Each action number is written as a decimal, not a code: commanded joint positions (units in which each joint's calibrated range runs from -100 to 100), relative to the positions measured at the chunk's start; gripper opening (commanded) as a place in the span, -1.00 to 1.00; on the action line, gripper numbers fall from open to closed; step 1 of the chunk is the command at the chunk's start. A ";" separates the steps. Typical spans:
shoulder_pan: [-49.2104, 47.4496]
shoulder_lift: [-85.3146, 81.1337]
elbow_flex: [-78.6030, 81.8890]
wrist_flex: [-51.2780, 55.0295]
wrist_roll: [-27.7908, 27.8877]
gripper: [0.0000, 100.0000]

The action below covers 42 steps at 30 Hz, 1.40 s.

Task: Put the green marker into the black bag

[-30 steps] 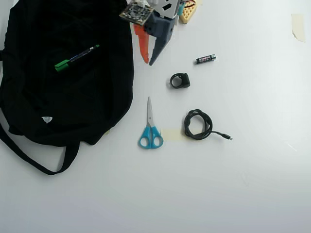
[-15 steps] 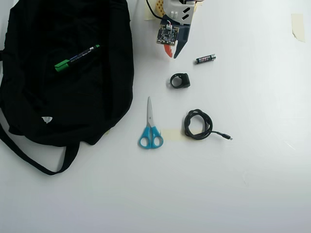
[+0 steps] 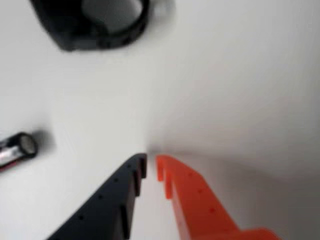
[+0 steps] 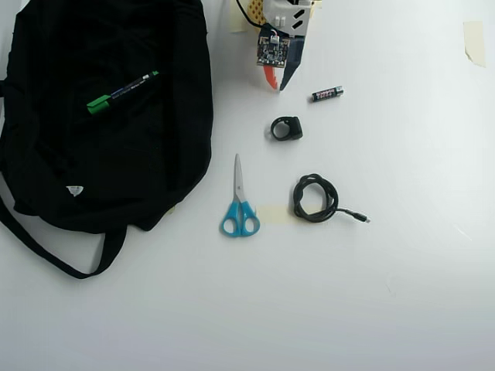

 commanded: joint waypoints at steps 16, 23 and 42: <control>-0.58 -7.72 1.10 7.13 0.01 -0.96; -0.43 -7.64 1.10 7.13 0.01 -0.96; -0.43 -7.64 1.10 7.04 0.01 -0.96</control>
